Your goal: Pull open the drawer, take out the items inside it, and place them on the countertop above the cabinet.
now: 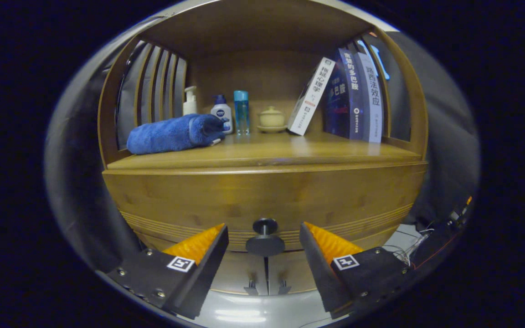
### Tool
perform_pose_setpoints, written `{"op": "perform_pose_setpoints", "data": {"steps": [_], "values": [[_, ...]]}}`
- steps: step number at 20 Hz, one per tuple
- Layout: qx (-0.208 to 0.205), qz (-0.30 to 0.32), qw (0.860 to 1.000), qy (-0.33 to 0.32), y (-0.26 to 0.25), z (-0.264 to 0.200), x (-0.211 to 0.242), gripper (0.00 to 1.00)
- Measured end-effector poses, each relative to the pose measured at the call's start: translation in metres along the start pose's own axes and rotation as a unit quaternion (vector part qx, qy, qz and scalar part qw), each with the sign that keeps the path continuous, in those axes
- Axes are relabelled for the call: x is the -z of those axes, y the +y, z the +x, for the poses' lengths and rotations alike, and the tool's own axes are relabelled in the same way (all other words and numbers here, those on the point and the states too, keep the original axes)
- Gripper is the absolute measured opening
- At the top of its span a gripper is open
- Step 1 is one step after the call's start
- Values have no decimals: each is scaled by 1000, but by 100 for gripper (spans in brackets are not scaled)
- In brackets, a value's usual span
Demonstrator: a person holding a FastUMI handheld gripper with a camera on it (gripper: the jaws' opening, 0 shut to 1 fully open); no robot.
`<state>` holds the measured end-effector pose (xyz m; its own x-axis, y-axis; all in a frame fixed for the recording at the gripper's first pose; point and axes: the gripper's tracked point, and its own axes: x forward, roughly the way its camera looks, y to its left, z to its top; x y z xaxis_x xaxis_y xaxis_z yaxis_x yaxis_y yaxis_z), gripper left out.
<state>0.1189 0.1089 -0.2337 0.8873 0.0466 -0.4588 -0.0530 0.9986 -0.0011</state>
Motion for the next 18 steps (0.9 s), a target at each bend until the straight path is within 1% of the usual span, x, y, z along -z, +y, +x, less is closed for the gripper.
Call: {"op": "perform_pose_setpoints", "data": {"steps": [2, 4, 5, 6, 7, 9, 12, 13, 15, 18], "values": [[-4, 5, 1000, 6, -2, 11, 8, 75], [1, 8, 1000, 10, 0, 14, 11, 55], [-2, 9, 1000, 11, 3, 4, 5, 56], [1, -6, 1000, 13, 1, -8, 6, 50], [2, -17, 1000, 7, 4, 14, 11, 44], [-9, -21, 1000, -4, 5, 11, 10, 44], [-25, 2, 1000, -14, 4, 13, 11, 44], [-26, 4, 999, -21, 3, 7, 8, 36], [-25, -2, 999, -27, 3, 5, 9, 36], [-21, 5, 999, -32, 4, -1, 11, 36]]}}
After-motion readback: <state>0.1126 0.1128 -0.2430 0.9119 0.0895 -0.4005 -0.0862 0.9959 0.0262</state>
